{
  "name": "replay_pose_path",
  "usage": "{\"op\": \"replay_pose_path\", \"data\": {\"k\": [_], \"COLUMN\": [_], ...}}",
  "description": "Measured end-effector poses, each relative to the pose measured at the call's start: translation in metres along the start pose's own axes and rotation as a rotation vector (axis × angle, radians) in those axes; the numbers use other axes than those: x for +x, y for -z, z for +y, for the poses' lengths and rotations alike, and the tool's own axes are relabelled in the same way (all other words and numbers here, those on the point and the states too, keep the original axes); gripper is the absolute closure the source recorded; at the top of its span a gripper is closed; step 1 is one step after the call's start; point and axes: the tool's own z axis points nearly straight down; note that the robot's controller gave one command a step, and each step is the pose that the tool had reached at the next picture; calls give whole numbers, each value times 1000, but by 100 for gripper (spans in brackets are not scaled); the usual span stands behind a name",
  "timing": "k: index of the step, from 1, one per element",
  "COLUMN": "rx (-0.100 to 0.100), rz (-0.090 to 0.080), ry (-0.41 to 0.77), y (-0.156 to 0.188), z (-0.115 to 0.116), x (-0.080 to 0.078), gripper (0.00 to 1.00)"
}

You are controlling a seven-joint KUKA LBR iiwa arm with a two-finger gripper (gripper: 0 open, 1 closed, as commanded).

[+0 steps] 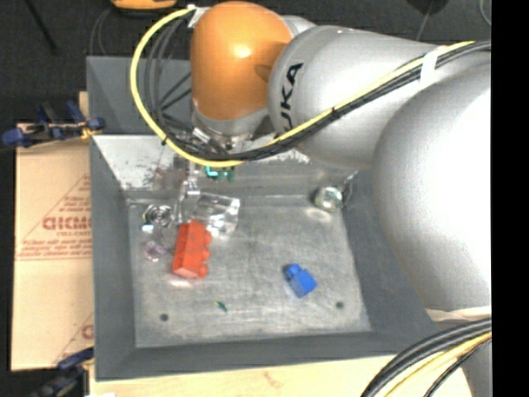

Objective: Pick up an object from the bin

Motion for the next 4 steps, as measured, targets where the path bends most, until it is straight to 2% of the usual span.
{"op": "replay_pose_path", "data": {"k": [1, 2, 3, 4], "rx": [-1, 4, 3, 10], "rz": [-34, -15, -1, -17], "ry": [443, 931, 1360, 1741], "y": [-91, -91, -93, -135], "z": [-35, -36, -38, -39], "x": [19, 36, 50, 46], "gripper": [0, 0, 0, 0]}}
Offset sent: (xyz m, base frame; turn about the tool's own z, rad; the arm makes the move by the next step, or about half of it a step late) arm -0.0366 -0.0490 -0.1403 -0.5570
